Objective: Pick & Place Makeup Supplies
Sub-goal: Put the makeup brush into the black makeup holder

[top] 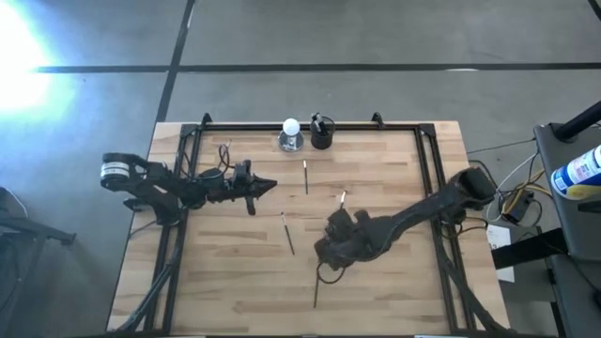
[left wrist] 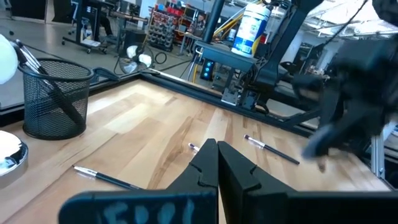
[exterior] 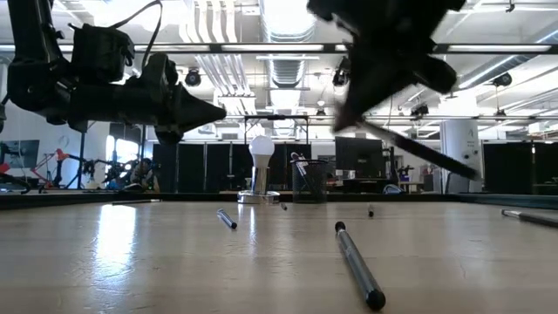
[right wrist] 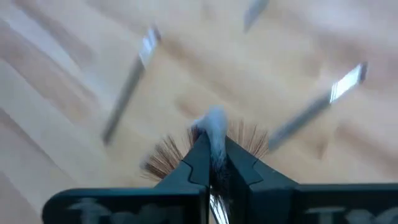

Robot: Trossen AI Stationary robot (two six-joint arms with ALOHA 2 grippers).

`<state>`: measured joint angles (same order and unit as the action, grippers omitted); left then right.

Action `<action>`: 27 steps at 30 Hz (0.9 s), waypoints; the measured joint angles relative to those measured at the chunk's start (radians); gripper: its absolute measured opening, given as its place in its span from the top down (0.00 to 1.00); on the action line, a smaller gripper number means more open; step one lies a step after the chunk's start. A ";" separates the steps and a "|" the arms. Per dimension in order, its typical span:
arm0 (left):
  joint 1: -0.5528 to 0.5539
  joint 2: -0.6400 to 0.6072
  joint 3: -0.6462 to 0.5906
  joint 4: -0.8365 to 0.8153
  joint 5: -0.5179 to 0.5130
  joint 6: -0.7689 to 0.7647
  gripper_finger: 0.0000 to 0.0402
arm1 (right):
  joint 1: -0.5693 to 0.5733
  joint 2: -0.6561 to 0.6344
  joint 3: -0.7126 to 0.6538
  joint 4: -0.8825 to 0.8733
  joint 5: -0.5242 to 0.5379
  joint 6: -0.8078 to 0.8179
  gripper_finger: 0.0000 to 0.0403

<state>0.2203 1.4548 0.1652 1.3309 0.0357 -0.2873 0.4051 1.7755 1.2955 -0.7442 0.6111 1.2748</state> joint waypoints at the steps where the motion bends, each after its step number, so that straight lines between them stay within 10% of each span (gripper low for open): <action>1: 0.000 0.000 -0.003 0.004 0.000 0.006 1.00 | -0.003 -0.016 -0.011 0.022 0.044 -0.044 0.97; 8: 0.001 -0.001 -0.017 0.046 0.000 0.027 1.00 | -0.100 -0.142 -0.199 0.450 0.062 -0.511 0.97; 16: 0.002 -0.001 -0.022 0.063 0.000 0.041 1.00 | -0.391 -0.270 -0.510 1.169 -0.447 -1.025 0.97; 27: 0.002 -0.002 0.005 0.067 -0.018 0.129 1.00 | -0.941 -0.274 -0.461 1.345 -0.636 -1.273 0.97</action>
<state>0.2226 1.4532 0.1701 1.3976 0.0174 -0.1578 -0.5355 1.5015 0.8340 0.6008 -0.0246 0.0015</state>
